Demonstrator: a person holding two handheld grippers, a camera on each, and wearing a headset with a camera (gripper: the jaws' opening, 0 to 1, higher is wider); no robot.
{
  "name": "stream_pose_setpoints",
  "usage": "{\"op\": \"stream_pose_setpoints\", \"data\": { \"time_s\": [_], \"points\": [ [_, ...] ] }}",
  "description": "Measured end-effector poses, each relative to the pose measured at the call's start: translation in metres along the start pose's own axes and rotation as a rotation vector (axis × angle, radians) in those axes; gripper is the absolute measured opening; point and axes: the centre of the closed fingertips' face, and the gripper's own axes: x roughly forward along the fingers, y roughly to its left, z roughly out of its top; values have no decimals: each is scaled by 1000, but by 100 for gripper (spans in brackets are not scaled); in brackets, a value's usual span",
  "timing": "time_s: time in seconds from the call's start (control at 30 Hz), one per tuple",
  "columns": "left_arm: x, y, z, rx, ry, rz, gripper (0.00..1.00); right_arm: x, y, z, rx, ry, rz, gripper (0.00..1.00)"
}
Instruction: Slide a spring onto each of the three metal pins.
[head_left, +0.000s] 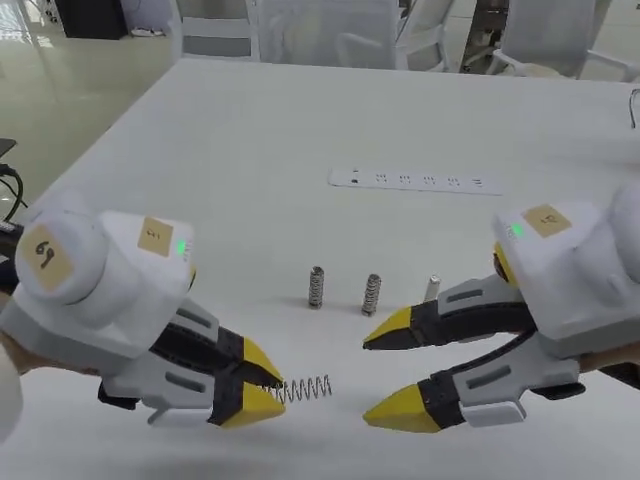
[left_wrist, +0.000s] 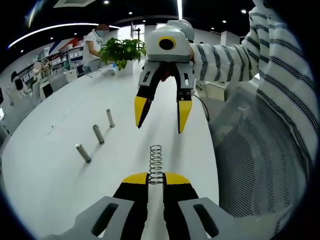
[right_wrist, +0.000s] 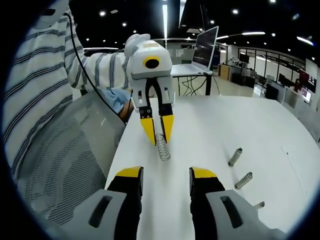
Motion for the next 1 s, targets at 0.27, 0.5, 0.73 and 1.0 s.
{"op": "stream_pose_setpoints", "data": {
  "time_s": [0.27, 0.5, 0.73, 1.0],
  "points": [
    [6, 1, 11, -12, -32, -3, 2, 10, 2, 3, -15, 2, 27, 25],
    [7, 0, 16, -7, -50, -6, 2, 14, 3, 3, -8, -3, 42, 19],
    [8, -1, 15, -6, -43, -14, 2, 17, 5, 3, 1, -9, 55, 16],
    [7, -3, 16, 1, -52, -19, 2, 17, 2, 3, 13, -23, 55, 8]
  ]
}}
